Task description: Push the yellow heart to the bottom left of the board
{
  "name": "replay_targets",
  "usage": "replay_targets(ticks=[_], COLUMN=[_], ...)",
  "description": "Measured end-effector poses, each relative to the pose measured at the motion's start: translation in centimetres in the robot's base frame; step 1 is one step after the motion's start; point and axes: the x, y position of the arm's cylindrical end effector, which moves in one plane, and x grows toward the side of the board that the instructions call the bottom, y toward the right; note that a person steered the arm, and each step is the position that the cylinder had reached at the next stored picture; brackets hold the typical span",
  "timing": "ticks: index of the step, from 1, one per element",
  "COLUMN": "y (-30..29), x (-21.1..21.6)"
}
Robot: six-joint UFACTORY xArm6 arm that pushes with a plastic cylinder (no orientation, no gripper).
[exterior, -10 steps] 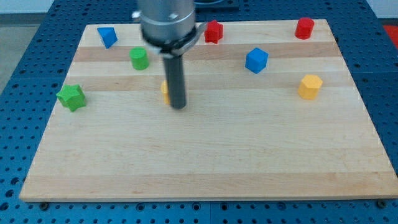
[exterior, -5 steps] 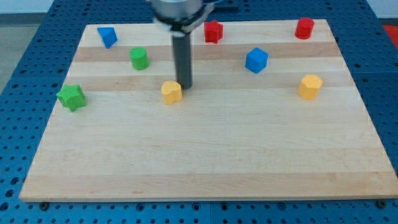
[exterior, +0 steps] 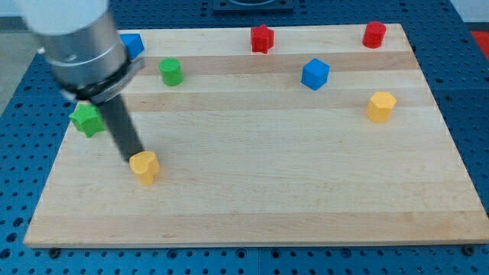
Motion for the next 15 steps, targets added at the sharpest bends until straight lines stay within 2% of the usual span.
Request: replay_targets(ticks=[1,3,4,5,6,7,8,9,11,12,13,14,15], y=[-1.7,10.6,13.0,9.6,3.5,0.8,4.9,4.8,-3.2,-3.2,0.7,-1.3,-6.7], x=[2.0,-4.3,-2.4,0.1,1.7,3.2,0.7,-1.2,4.4,4.9,0.4,-1.2,-1.2])
